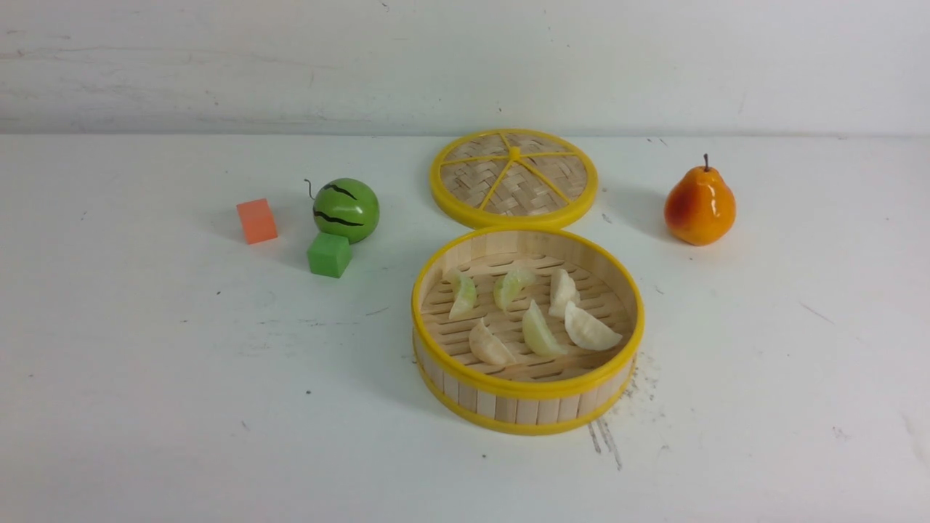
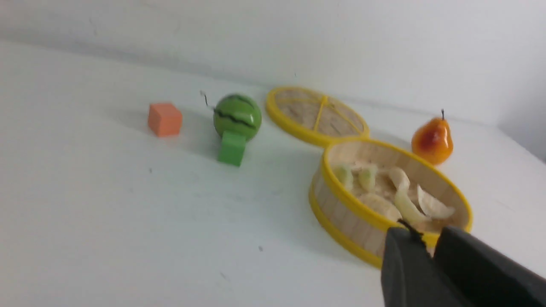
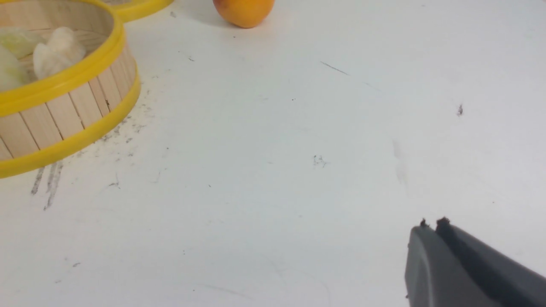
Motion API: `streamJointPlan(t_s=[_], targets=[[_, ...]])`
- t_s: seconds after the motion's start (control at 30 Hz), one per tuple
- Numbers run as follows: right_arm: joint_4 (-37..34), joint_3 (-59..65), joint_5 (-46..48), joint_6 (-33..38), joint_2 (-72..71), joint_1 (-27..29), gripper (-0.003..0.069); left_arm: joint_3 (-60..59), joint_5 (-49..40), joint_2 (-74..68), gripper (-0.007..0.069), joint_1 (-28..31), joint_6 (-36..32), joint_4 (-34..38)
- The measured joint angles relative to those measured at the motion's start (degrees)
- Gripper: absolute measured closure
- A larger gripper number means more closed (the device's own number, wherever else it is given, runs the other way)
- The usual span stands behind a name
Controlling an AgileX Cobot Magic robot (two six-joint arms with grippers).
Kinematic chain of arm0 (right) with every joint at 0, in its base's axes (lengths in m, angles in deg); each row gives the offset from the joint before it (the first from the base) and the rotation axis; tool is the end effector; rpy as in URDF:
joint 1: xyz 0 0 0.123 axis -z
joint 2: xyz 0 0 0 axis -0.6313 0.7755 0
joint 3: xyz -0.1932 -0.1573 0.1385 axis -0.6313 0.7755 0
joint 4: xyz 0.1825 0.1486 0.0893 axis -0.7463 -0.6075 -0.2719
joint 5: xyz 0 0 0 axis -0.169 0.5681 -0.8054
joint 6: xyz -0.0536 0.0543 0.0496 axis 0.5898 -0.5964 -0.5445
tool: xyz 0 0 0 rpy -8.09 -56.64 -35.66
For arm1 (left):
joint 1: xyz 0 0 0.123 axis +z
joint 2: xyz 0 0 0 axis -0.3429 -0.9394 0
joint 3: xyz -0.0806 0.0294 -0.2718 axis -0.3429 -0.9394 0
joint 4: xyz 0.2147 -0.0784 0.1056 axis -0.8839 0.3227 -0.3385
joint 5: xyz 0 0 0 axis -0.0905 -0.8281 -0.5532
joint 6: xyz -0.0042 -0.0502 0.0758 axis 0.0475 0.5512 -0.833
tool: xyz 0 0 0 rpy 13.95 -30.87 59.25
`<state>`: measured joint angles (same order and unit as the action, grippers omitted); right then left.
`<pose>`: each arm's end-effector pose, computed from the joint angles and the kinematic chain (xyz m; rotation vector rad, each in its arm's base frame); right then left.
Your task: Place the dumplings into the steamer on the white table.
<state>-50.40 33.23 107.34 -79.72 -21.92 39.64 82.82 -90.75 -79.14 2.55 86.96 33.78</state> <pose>0.0525 -0.0042 0.1736 0.1216 1.8593 0.0195 0.0282 -0.0074 0.2728 0.0109 1.6225 -0.4364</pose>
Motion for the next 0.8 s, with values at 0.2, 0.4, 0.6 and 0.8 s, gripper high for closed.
streamJointPlan(t_s=[0.2,0.4,0.6,0.8], targets=[[0.0,0.0,0.0,0.0,0.0,0.0,0.0642,-8.26,9.3,0.0,0.0638,15.08,-10.52,10.45],[0.0,0.0,0.01,0.0,0.0,0.0,0.0639,-14.34,8.95,-0.05,0.0638,24.4,-10.3,10.73],[0.0,0.0,0.01,0.0,0.0,0.0,0.0639,-18.68,7.67,-0.05,0.0638,22.42,-7.59,7.79],[0.02,0.0,0.01,0.0,0.0,0.0,0.0639,-18.95,6.9,-0.05,0.0638,17.65,-4.69,4.41]])
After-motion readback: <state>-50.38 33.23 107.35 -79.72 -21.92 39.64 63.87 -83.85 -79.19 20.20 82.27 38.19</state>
